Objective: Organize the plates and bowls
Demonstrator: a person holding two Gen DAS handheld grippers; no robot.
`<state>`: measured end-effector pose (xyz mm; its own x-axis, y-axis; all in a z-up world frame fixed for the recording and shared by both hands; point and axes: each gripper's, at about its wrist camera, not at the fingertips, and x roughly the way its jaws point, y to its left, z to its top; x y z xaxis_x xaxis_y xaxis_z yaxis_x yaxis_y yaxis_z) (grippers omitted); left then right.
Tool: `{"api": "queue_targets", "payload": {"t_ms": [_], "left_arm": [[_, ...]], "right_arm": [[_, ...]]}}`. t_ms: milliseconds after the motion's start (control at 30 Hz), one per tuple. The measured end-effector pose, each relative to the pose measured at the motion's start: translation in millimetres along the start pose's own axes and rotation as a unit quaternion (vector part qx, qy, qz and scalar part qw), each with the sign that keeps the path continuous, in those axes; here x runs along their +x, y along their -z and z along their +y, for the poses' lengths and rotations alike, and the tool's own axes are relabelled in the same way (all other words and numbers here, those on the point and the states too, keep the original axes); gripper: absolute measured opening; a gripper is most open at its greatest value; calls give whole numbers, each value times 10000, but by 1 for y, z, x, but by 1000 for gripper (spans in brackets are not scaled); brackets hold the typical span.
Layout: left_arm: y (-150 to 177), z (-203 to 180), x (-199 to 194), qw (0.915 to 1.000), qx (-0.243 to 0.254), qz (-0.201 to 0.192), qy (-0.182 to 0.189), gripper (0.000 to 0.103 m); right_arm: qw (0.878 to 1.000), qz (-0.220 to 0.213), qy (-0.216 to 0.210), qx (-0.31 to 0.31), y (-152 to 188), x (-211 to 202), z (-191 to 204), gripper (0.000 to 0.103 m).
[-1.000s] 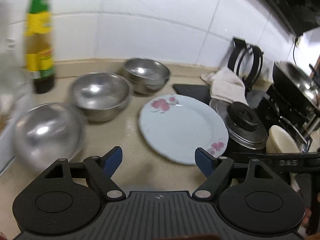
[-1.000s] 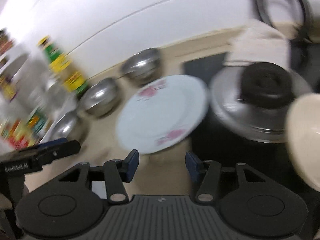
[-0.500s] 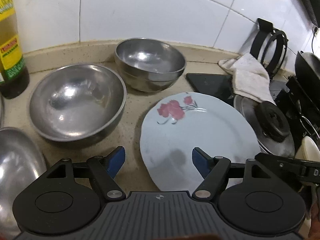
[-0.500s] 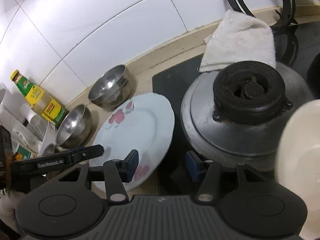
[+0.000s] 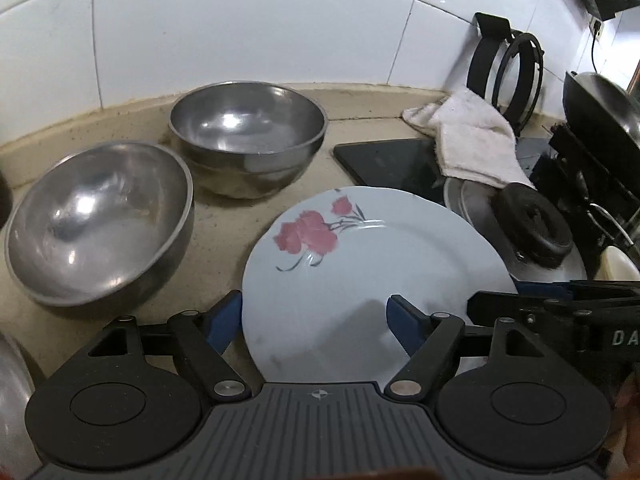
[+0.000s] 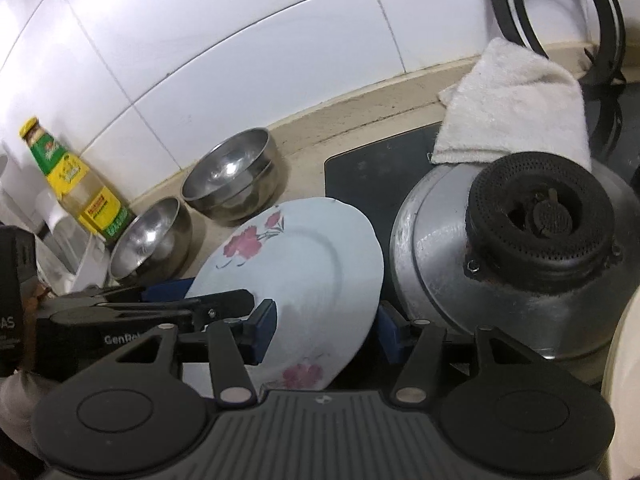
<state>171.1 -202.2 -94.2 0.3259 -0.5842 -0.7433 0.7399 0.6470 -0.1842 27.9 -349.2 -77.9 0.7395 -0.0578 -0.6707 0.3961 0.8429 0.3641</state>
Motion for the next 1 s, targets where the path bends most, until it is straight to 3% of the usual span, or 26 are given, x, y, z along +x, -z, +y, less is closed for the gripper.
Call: {"api": "queue_targets", "payload": {"t_ms": [200,333,467,567,600,700,800,1000], "left_arm": [[16,-4,-18,9997,118,179,133,80],[14,-2,-15,9995,221,178,-118,83],[12,-2,-12,9987,228,143,-443,86],[10,-5,-10,9985,191,147,-497,86],[10,-6,-10,9985,185,136,-497,84],[12,-13,-10,9994,172,133,-257,79],[12,-16,-10,9993,94,129,-347,76],[18,-13,-19,9992,-106,119,-377,64]], "right_arm": [[9996,181,61,-189,7,-9,3,56],[9995,240,-27,-184,10,-14,-1,57],[9989,232,247,-338,13,-15,3,80],[9973,222,410,-565,14,-13,5,81],[9966,251,455,-641,14,-12,7,80],[9919,307,584,-1082,16,-10,17,51],[9894,368,612,-1261,17,-9,23,50],[9941,361,528,-871,11,-9,16,49]]}}
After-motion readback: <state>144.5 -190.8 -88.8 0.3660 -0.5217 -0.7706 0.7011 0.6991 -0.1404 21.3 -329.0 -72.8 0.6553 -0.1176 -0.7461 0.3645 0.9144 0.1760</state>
